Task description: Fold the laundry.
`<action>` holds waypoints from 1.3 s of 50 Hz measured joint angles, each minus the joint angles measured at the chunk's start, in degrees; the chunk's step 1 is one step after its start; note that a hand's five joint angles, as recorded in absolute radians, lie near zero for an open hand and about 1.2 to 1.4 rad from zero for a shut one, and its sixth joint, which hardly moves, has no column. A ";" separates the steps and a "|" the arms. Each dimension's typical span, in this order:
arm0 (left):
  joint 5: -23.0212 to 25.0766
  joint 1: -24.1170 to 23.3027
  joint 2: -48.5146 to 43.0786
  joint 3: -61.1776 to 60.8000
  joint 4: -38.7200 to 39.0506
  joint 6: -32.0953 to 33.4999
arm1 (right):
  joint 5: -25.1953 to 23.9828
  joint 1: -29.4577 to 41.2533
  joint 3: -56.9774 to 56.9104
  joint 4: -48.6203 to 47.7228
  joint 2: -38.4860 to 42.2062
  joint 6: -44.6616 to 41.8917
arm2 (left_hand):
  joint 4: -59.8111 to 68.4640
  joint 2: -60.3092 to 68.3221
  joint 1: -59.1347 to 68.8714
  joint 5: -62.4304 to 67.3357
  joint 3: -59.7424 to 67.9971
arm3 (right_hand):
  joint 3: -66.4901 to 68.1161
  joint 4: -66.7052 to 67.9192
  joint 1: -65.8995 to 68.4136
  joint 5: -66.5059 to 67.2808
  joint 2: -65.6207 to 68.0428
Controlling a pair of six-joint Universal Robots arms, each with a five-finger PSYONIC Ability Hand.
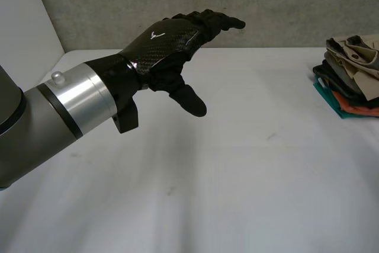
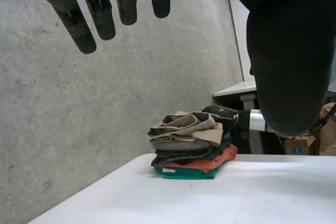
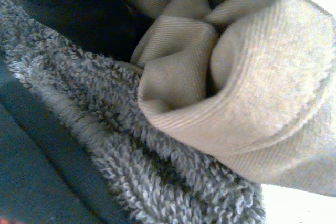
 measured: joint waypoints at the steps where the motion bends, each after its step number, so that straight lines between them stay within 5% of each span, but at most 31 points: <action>1: 0.00 -0.08 0.00 0.12 -0.02 0.10 | 0.16 0.06 0.43 -0.02 -0.40 -0.30 | 0.00 0.00 0.00 0.00 0.00 | -6.93 -6.25 -0.01 -6.70 -6.92; 5: 0.01 -0.40 0.15 0.84 -0.26 0.37 | 4.13 0.90 2.53 0.55 -4.05 -0.62 | 0.00 0.00 0.00 0.00 0.00 | -34.87 -33.50 -14.97 -29.30 -37.92; 9: -0.03 -0.66 0.51 1.46 -0.86 0.31 | 10.74 1.77 5.19 2.91 -9.23 -0.09 | 0.00 0.00 0.01 0.00 0.00 | -50.00 -51.06 -14.96 -47.44 -51.20; 22: -0.37 -1.48 3.71 -0.15 -1.85 0.18 | 20.17 -0.51 14.32 29.87 -27.66 -8.75 | 0.00 0.00 0.01 0.00 0.00 | -51.52 -52.92 -14.96 -52.13 -51.41; 27: -0.58 -1.32 4.93 -1.01 -1.44 0.14 | 31.59 -2.58 12.91 37.28 -30.09 -20.00 | 0.00 0.00 0.00 0.00 0.00 | -51.52 -52.92 -14.96 -52.13 -51.42; 29: -0.89 -1.25 5.29 -0.99 -1.16 0.14 | 39.82 -2.75 11.09 37.49 -30.82 -27.12 | 0.00 0.00 0.01 0.00 0.00 | -51.52 -52.92 -14.96 -52.13 -51.42; 35: -4.25 -1.13 5.51 1.58 -1.26 0.26 | 51.03 1.15 9.21 25.35 -33.93 -39.68 | 0.00 0.00 0.00 0.00 0.00 | -51.52 -52.92 -14.96 -52.13 -51.42; 41: -13.35 -0.56 5.49 7.15 -3.71 1.20 | 46.14 9.88 16.26 5.07 -41.81 -39.54 | 0.00 0.00 0.01 0.00 0.00 | -51.52 -52.92 -14.96 -52.13 -51.42; 48: -27.19 4.65 5.87 12.96 -7.63 8.10 | 31.34 22.07 31.15 -10.98 -52.59 -24.75 | 0.00 0.00 0.00 0.00 0.00 | -51.53 -52.92 -14.96 -52.14 -51.42; 56: -30.67 20.67 2.17 10.53 -12.77 25.18 | 24.34 33.99 41.48 2.99 -55.41 -9.37 | 0.00 0.00 0.01 0.00 0.00 | -51.53 -52.92 -14.96 -52.14 -51.42; 65: -24.08 37.77 -8.01 -1.37 -17.48 41.38 | 29.22 40.23 42.50 24.85 -49.15 -14.90 | 0.00 0.00 0.00 0.00 0.00 | -51.53 -52.92 -14.96 -52.14 -51.42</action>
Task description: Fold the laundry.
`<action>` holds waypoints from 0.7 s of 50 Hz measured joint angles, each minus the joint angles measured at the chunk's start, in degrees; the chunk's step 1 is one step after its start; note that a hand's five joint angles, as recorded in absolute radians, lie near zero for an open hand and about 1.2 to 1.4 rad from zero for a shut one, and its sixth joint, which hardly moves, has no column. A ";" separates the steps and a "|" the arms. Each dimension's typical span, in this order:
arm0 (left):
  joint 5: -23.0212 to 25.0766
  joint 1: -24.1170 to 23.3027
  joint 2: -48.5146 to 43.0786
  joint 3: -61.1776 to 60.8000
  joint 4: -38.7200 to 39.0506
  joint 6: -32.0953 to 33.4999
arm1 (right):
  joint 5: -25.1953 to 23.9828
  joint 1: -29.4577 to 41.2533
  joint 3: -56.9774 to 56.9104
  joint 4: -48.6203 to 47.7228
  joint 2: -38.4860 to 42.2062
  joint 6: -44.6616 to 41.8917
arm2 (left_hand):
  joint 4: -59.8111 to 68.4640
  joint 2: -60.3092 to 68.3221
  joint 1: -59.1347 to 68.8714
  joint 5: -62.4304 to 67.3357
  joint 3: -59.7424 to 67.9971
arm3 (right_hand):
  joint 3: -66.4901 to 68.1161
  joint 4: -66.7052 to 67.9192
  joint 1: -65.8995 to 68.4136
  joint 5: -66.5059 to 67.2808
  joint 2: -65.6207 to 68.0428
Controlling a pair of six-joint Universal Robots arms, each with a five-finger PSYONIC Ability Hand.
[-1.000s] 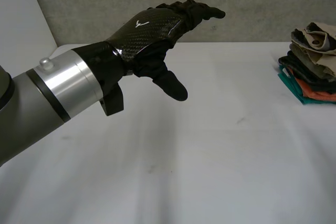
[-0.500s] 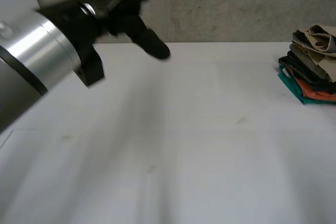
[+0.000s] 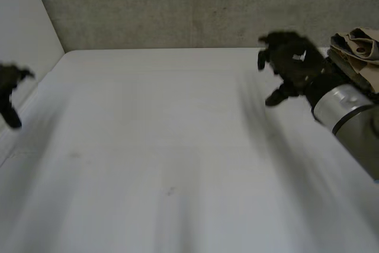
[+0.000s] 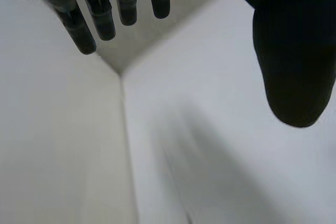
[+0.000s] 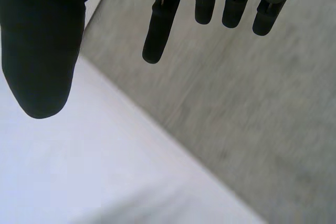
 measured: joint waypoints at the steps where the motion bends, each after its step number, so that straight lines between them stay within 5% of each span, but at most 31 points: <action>1: 0.77 1.17 -1.04 -1.01 0.03 1.03 | 0.75 0.26 -0.08 0.76 0.59 -0.93 | 0.00 0.00 0.00 0.00 0.00 | 0.00 0.00 0.00 0.00 0.00; 10: 5.94 6.86 -11.38 -4.11 6.72 5.28 | 7.51 1.81 0.13 -1.73 4.55 -5.29 | 0.00 0.00 0.01 0.00 0.00 | 0.00 0.00 0.00 0.00 0.00; 21: 1.88 4.36 -21.96 3.33 28.56 -5.28 | 9.52 3.02 3.16 -7.49 5.33 -3.05 | 0.00 0.00 0.00 0.00 0.00 | 0.00 0.00 0.00 0.00 0.00; 35: 4.86 3.52 -14.14 -4.65 32.57 -14.42 | 10.18 1.66 3.29 -9.11 5.92 -4.00 | 0.00 0.00 0.01 0.00 0.00 | 0.00 0.00 0.00 0.00 0.00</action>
